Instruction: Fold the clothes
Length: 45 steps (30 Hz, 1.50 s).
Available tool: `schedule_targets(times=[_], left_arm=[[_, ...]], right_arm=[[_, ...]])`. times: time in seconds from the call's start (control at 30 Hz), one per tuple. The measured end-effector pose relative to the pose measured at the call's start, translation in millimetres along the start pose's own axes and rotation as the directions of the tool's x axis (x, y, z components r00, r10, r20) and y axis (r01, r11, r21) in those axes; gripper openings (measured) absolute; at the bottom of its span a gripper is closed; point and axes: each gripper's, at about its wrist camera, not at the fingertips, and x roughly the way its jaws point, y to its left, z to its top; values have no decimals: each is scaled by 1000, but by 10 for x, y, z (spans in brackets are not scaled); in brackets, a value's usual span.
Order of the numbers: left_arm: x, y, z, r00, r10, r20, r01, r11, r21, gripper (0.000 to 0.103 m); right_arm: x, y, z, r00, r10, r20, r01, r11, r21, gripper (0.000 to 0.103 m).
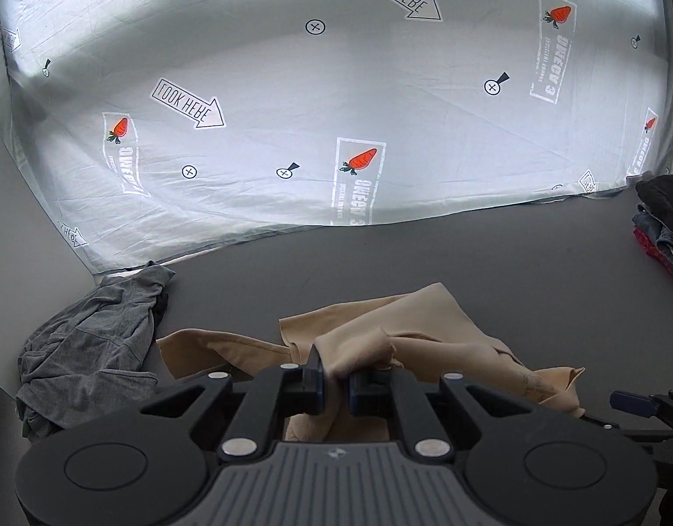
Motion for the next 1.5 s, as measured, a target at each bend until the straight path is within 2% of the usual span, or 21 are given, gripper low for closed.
schedule_targets(times=[0.1, 0.17, 0.3, 0.43, 0.53, 0.57, 0.6, 0.63, 0.67, 0.73, 0.8, 0.87, 0.9, 0.93, 1.03, 1.13, 1.17, 1.2, 1.3, 1.47, 1.5], left_arm=[[81, 123, -37, 1000, 16, -9, -16, 1000, -17, 11], [102, 187, -41, 1000, 30, -10, -30, 999, -21, 11], [161, 352, -29, 999, 45, -18, -45, 998, -46, 11], [204, 458, -25, 998, 61, -24, -62, 997, -47, 11], [229, 519, -25, 997, 66, -28, -67, 997, -41, 11], [237, 539, -25, 997, 68, -29, -69, 997, -43, 11], [244, 559, -25, 997, 69, -29, -70, 996, -48, 11], [251, 578, -25, 997, 70, -30, -72, 996, -53, 11], [259, 599, -24, 997, 70, -30, -72, 996, -59, 11], [276, 646, -29, 997, 69, -31, -71, 995, -72, 11], [286, 696, -40, 997, 73, -28, -75, 994, -83, 11], [269, 738, -49, 997, 80, -4, -80, 994, -71, 11], [253, 761, -51, 996, 92, 10, -91, 994, -65, 11], [229, 792, -44, 994, 109, 26, -107, 992, -63, 11], [74, 917, 91, 985, 144, 90, -135, 986, -100, 10], [-256, 963, 378, 959, 170, 225, -135, 978, -161, 10], [-389, 944, 480, 943, 183, 280, -141, 976, -164, 10], [-543, 923, 582, 922, 195, 336, -146, 975, -165, 10], [-995, 878, 831, 853, 208, 479, -143, 975, -169, 10], [-1756, 801, 1038, 728, 171, 663, -103, 985, -141, 10], [-1892, 769, 1046, 704, 161, 692, -103, 987, -124, 10]], right_arm=[[117, 34, -22, 993, -121, -11, 118, 986, -119, 65], [201, 82, -52, 986, -163, -20, 155, 964, -216, 61], [283, 207, -71, 992, -123, -33, 106, 940, -324, 61], [534, 495, -242, 987, -156, -26, 115, 821, -560, 61], [653, 657, -181, 995, -100, 7, 83, 778, -623, 62], [682, 729, -165, 997, -77, 19, 71, 758, -649, 67], [720, 803, -160, 999, -41, 9, 36, 727, -685, 73], [756, 869, -174, 1000, -21, 5, 18, 690, -723, 73], [809, 967, -216, 1000, -8, 13, 15, 622, -783, 73], [873, 1111, -313, 999, 8, 39, 30, 480, -877, 61], [919, 1232, -397, 997, 23, 73, 61, 346, -936, 4], [917, 1274, -357, 993, 18, 117, 105, 331, -938, 5], [900, 1266, -283, 991, 6, 137, 126, 362, -924, 4], [870, 1240, -180, 987, -15, 162, 153, 416, -896, 4], [628, 1070, 247, 976, -46, 213, 197, 608, -769, 4], [193, 890, 776, 961, -7, 276, 172, 798, -578, 3], [16, 859, 942, 948, 8, 320, 173, 829, -532, 3], [-135, 855, 1061, 930, 12, 367, 191, 837, -512, 3], [-696, 885, 1396, 835, 12, 550, 296, 833, -468, 3], [-1648, 897, 1721, 641, 20, 768, 422, 826, -374, 3], [-1813, 889, 1725, 611, 24, 792, 439, 822, -363, 3]])
